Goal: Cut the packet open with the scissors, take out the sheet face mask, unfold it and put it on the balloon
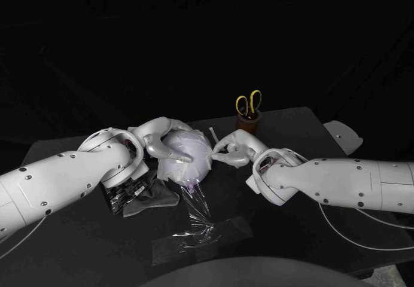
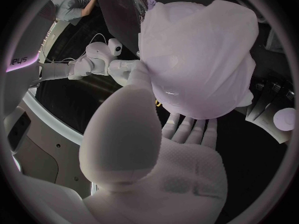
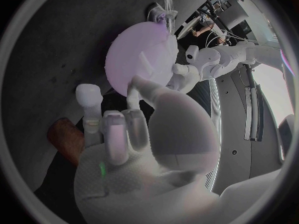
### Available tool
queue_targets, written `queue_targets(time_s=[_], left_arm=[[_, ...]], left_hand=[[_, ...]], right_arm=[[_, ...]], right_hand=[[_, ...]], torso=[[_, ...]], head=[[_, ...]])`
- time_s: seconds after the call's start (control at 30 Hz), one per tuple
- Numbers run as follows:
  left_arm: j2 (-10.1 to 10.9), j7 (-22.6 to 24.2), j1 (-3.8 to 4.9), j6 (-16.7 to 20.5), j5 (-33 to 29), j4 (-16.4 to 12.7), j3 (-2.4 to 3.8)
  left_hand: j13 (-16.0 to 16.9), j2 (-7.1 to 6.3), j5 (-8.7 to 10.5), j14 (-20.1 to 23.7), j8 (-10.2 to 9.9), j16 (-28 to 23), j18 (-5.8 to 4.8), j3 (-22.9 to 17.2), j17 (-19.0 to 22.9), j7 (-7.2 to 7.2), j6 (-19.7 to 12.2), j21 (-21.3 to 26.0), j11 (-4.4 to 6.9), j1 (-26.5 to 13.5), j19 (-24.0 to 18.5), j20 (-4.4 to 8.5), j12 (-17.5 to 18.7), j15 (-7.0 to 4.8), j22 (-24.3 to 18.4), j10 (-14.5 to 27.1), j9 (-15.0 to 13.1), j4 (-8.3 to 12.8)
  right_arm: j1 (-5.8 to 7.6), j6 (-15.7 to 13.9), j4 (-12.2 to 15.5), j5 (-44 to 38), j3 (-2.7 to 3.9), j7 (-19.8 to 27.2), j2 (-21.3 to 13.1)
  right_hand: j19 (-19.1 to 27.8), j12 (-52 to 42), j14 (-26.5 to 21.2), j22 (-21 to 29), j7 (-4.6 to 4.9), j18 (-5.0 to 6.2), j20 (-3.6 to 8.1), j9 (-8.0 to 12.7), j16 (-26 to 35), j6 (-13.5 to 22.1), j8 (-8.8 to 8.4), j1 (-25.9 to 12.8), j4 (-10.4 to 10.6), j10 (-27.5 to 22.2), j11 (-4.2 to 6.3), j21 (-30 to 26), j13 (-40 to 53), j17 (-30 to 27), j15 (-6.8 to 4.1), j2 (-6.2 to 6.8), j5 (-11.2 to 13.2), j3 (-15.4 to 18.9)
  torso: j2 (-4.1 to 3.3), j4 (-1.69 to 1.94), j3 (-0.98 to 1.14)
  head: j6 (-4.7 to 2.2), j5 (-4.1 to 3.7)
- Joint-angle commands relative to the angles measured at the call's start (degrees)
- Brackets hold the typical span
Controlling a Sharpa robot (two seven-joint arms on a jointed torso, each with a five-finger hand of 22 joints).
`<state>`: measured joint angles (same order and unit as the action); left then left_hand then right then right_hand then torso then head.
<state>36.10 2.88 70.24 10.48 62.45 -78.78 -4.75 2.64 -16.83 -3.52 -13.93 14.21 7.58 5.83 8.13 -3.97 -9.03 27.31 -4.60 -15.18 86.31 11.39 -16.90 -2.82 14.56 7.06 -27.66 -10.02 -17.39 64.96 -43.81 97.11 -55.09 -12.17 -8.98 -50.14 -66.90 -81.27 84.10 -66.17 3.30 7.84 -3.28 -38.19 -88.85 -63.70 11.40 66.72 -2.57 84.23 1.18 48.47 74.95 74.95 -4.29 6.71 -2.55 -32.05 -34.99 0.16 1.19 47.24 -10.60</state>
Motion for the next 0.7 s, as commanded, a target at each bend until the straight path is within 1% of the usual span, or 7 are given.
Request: queue_targets(time_s=[0.03, 0.07, 0.1, 0.2, 0.43, 0.53, 0.7], left_arm=[[-0.08, -1.19, -0.11, 0.17, -0.12, 0.11, -0.11], [-0.11, -0.94, -0.11, 0.38, -0.28, 0.12, -0.11], [-0.13, -0.75, -0.11, 0.58, -0.41, 0.12, -0.11], [-0.23, -0.15, -0.12, 1.06, -0.86, 0.12, -0.11], [-0.34, 0.36, -0.12, 1.11, -1.29, 0.15, -0.11], [-0.34, 0.40, -0.12, 1.03, -1.35, 0.18, -0.11], [-0.30, 0.42, -0.12, 0.84, -1.39, 0.22, -0.12]], left_hand=[[-0.07, -0.55, 0.13, 0.00, -0.41, -0.29, -0.27, 0.51, 0.07, -8.06, -0.60, -0.27, -0.42, 0.02, 0.45, 0.01, 0.27, 0.50, 0.06, 0.36, 0.11, 0.05], [-0.10, -0.56, 0.13, 0.05, -0.62, -0.36, -0.36, 0.51, 0.09, -7.91, -0.95, -0.27, -0.52, -0.06, 0.45, 0.02, 0.33, 0.55, 0.04, 0.61, 0.22, 0.05], [-0.11, -0.56, 0.13, 0.05, -0.64, -0.37, -0.36, 0.50, 0.09, -7.89, -0.98, -0.27, -0.53, -0.06, 0.46, 0.02, 0.33, 0.56, 0.04, 0.63, 0.23, 0.05], [-0.14, -0.57, 0.13, -0.01, -0.72, -0.39, -0.47, 0.40, 0.09, -7.65, -1.08, -0.27, -0.63, -0.16, 0.47, 0.03, 0.39, 0.64, 0.02, 0.89, 0.25, 0.05], [-0.11, -0.53, 0.12, -0.12, -0.51, -0.37, -0.52, 0.34, 0.07, -7.74, -0.66, -0.27, -0.54, -0.21, 0.48, 0.07, 0.36, 0.66, 0.01, 0.67, 0.10, 0.05], [-0.11, -0.52, 0.12, -0.13, -0.48, -0.38, -0.53, 0.33, 0.07, -7.79, -0.59, -0.27, -0.50, -0.22, 0.48, 0.08, 0.35, 0.65, 0.00, 0.67, 0.08, 0.05], [-0.11, -0.50, 0.11, -0.15, -0.36, -0.40, -0.54, 0.28, 0.07, -7.85, -0.34, -0.26, -0.43, -0.23, 0.47, 0.10, 0.35, 0.64, -0.02, 0.69, 0.01, 0.06]], right_arm=[[-0.06, -1.77, -0.07, 3.14, -0.01, 3.40, -0.02], [-0.06, -2.17, -0.16, 4.03, -0.01, 4.40, -0.04], [-0.07, -2.34, -0.22, 4.59, -0.01, 5.02, -0.07], [-0.07, -2.57, -0.22, 5.93, -0.02, 6.55, -0.36], [-0.37, -2.96, 0.95, 7.10, -0.06, 8.21, -1.97], [-1.42, -3.08, 1.94, 7.30, -0.07, 8.39, -2.78], [-3.96, -3.50, 3.41, 7.43, -0.07, 8.55, -3.38]], right_hand=[[3.51, 6.86, 3.69, 2.86, 2.99, 1.33, -0.52, 0.52, 2.50, 6.33, -4.20, -3.06, 1.73, 2.03, -2.67, -5.33, 7.72, 7.63, 2.23, 2.67, -0.11, 3.40], [6.74, 14.21, 2.11, 5.50, 4.07, 1.85, -1.09, 1.31, 4.70, 9.63, -6.10, -3.69, 2.24, -0.42, -3.74, -10.19, 4.25, 3.68, 3.19, 3.84, -0.57, 4.93], [7.82, 17.30, 1.23, 6.13, 4.61, 1.79, -1.62, 1.75, 5.72, 11.08, -7.00, -3.63, 2.69, -1.72, -4.40, -11.48, 2.69, 2.14, 3.77, 4.08, -0.26, 6.01], [8.30, 18.95, 0.64, 6.46, 5.04, 1.84, -2.04, 2.07, 6.36, 11.79, -7.40, -3.82, 3.43, -2.33, -4.60, -12.15, 1.74, 1.11, 4.10, 4.25, -0.36, 7.26], [7.98, 14.58, 1.57, 6.79, 4.55, 2.40, -2.51, 2.15, 4.98, 9.49, -6.30, -2.63, 4.66, -0.65, -4.22, -12.71, 3.46, 3.27, 3.85, 2.95, -1.14, 8.68], [7.57, 12.65, 2.01, 6.78, 4.33, 2.53, -2.54, 2.28, 4.40, 8.65, -5.98, -2.31, 5.14, 0.06, -4.02, -12.68, 4.33, 4.15, 3.69, 2.59, -1.59, 9.18], [5.86, 8.51, 2.78, 5.71, 3.71, 2.31, -2.34, 2.58, 3.38, 6.37, -5.23, -1.71, 5.98, 1.41, -3.50, -10.81, 6.31, 5.79, 3.25, 1.97, -2.25, 9.92]], torso=[[0.06, 0.01, -0.02], [0.06, 0.00, -0.03], [0.06, 0.00, -0.03], [0.06, 0.02, -0.05], [-0.04, -0.03, -0.06], [-0.01, -0.02, -0.02], [0.04, -0.11, 0.06]], head=[[-0.12, 0.11], [-0.13, 0.16], [-0.13, 0.16], [-0.19, 0.18], [-0.07, 0.10], [0.03, 0.22], [0.24, 0.42]])
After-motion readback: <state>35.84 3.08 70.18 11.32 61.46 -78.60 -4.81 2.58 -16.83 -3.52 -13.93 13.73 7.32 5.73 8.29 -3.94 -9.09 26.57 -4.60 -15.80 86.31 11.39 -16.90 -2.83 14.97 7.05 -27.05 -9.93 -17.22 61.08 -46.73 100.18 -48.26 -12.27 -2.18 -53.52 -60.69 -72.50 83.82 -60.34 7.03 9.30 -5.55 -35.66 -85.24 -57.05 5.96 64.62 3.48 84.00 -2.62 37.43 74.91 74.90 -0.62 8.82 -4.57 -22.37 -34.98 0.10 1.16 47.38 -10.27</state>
